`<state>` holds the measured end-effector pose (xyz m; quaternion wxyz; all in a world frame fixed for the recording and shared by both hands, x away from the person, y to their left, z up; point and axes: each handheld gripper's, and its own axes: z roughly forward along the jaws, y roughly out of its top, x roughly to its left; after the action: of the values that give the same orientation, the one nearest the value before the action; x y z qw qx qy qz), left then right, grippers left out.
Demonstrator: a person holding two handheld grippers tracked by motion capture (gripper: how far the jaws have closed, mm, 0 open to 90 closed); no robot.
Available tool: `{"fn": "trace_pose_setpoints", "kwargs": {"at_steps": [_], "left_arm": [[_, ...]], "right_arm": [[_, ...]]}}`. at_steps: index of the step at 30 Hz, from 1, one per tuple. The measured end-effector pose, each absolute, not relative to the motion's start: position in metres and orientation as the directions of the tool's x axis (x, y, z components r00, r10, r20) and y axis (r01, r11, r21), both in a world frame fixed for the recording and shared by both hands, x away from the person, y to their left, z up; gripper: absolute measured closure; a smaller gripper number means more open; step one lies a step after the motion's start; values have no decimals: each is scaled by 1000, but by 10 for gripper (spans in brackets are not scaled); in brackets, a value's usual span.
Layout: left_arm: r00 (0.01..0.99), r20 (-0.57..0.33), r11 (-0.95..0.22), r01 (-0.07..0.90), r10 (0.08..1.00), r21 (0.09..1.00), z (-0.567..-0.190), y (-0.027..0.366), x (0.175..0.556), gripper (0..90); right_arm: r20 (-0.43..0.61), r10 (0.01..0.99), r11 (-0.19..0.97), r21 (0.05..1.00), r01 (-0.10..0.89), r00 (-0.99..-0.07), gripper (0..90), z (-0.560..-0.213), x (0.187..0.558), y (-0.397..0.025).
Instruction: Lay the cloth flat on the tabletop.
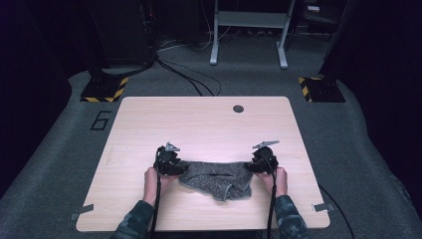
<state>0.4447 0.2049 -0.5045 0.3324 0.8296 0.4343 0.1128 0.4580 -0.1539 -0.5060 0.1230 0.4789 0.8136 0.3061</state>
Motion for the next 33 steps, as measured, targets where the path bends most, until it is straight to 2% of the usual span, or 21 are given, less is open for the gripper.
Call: {"fn": "trace_pose_setpoints", "kwargs": {"at_steps": [5,6,15,18,26,33], "left_arm": [[598,-89,-412,644,797,645,-507,204,444,621],[601,-88,-416,644,794,643,-508,204,444,654],[595,-81,-409,638,799,653,-510,203,442,783],[592,-75,-408,636,803,655,-511,204,441,810],[586,-78,-386,622,806,681,-506,207,437,871],[596,-88,-378,610,798,696,-500,208,430,878]], "right_arm": [[82,852,364,616,698,-517,631,-506,457,-155],[75,850,373,615,695,-522,674,-506,456,-155],[56,856,377,614,693,-515,775,-506,454,-156],[75,860,364,603,710,-505,850,-505,453,-155],[107,867,321,627,710,-486,873,-503,442,-156],[104,857,314,671,672,-505,875,-488,426,-160]]}}
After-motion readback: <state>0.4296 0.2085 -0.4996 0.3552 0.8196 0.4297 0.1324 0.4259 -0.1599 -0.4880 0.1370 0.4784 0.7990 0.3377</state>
